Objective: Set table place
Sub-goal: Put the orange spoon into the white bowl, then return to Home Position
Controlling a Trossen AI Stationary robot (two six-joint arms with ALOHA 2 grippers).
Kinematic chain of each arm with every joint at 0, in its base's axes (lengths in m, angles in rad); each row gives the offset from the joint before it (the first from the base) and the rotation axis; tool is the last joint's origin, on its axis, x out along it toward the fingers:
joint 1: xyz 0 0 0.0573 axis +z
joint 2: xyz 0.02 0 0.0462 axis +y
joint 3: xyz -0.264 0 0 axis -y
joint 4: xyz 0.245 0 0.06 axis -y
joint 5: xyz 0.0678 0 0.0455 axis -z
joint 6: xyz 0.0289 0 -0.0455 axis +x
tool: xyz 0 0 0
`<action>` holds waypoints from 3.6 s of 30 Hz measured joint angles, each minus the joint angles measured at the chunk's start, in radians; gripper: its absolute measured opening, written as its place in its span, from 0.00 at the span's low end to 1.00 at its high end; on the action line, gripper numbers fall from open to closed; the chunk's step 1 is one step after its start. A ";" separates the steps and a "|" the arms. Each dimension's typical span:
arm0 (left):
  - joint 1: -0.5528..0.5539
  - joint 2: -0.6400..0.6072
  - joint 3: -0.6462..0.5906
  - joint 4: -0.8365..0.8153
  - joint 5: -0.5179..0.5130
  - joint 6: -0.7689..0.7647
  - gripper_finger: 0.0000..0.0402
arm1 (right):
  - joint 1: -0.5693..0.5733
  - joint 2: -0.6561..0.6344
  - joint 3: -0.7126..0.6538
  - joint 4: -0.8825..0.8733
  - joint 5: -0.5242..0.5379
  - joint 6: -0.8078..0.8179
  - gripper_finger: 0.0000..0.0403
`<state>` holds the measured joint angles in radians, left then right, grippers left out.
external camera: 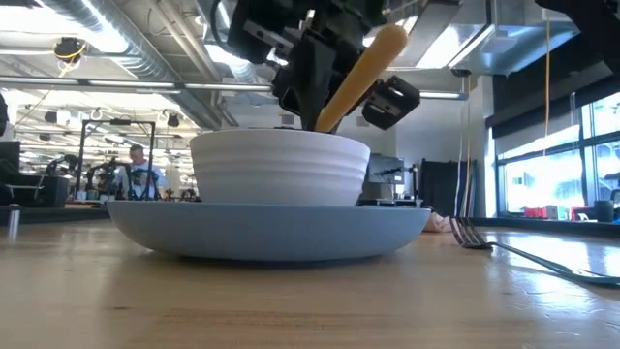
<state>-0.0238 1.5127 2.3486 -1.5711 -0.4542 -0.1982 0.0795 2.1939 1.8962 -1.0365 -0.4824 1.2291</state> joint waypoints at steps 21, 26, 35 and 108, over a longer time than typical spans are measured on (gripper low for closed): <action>0.000 0.000 0.000 0.000 -0.001 -0.002 0.21 | 0.001 0.048 -0.053 0.096 -0.057 -0.006 0.10; 0.000 0.000 0.000 0.000 0.000 -0.003 0.21 | 0.000 0.054 -0.053 0.141 -0.026 -0.007 0.10; -0.001 0.000 0.000 0.000 0.168 0.069 0.21 | -0.001 0.055 -0.053 0.152 0.023 -0.007 0.23; -0.055 -0.524 0.003 0.000 0.389 -0.192 0.21 | -0.048 -0.955 0.381 -0.408 0.389 -0.714 0.26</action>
<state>-0.0788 0.9887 2.3517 -1.5711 -0.0650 -0.3904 0.0311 1.2387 2.2776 -1.4448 -0.0936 0.5152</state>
